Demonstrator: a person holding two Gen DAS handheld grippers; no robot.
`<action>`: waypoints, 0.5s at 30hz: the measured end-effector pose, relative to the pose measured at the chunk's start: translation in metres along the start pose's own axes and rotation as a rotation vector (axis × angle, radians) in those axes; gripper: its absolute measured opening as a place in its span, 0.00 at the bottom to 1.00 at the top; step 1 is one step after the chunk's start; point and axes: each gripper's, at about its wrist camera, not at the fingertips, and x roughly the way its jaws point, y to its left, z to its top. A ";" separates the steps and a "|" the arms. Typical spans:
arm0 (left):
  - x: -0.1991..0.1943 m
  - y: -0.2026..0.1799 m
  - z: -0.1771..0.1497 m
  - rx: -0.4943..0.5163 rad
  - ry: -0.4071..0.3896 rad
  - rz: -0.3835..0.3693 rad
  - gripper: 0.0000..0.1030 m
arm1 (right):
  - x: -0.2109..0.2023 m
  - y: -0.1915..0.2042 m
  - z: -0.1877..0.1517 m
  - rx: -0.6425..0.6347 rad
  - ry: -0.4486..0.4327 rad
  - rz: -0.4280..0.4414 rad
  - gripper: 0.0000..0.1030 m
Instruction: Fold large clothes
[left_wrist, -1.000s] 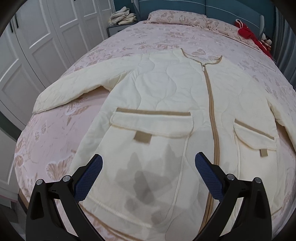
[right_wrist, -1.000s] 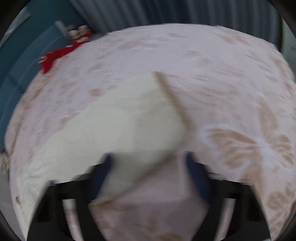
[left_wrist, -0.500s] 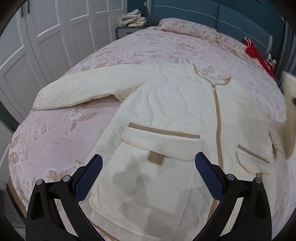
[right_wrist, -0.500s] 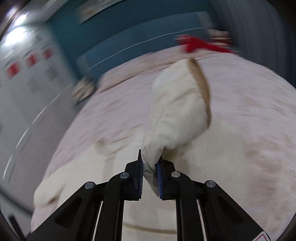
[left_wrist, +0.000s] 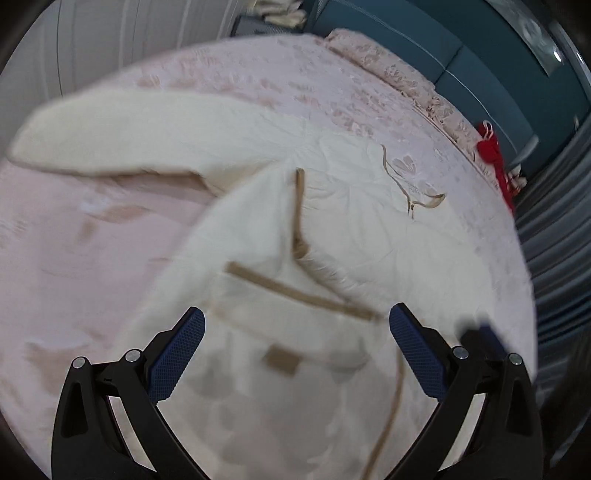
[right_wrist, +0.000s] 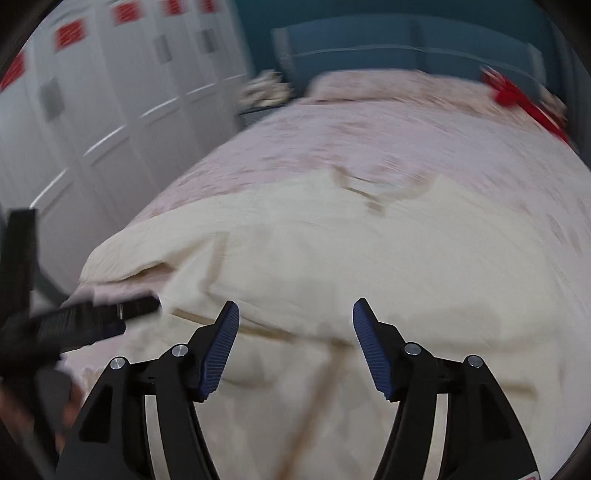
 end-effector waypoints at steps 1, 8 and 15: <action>0.010 -0.001 0.003 -0.020 0.011 -0.023 0.95 | -0.008 -0.029 -0.006 0.075 0.005 -0.041 0.61; 0.079 -0.016 0.014 -0.130 0.108 -0.104 0.68 | -0.021 -0.172 -0.024 0.456 -0.024 -0.184 0.62; 0.061 -0.041 0.037 0.040 0.009 -0.048 0.06 | 0.024 -0.236 -0.013 0.691 0.002 -0.112 0.09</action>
